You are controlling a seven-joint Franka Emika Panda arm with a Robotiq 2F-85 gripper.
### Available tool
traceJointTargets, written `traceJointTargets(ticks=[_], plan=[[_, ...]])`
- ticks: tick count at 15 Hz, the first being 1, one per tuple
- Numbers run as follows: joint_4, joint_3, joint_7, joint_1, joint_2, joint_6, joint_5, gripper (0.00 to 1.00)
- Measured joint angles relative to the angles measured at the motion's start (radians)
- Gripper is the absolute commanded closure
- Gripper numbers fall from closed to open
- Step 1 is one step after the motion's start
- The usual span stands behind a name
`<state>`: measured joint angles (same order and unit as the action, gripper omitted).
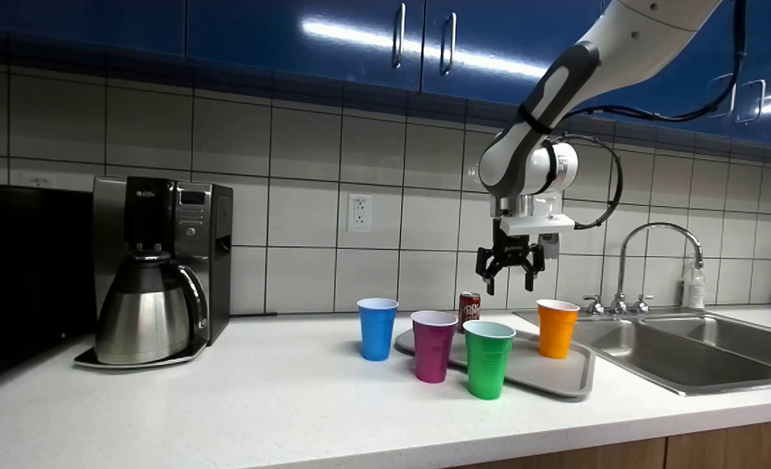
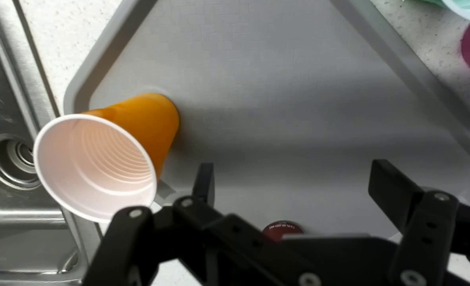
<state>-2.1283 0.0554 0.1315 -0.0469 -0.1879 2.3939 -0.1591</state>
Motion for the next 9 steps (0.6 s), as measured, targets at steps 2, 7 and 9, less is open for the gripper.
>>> traceJointTargets(ticks=[2,7,9], plan=[[0.008,0.009,0.000,0.006,-0.011,0.002,-0.001,0.00],[0.033,0.032,0.000,0.020,-0.044,0.013,-0.002,0.00],[0.044,0.041,0.000,0.025,-0.059,0.018,-0.003,0.00]])
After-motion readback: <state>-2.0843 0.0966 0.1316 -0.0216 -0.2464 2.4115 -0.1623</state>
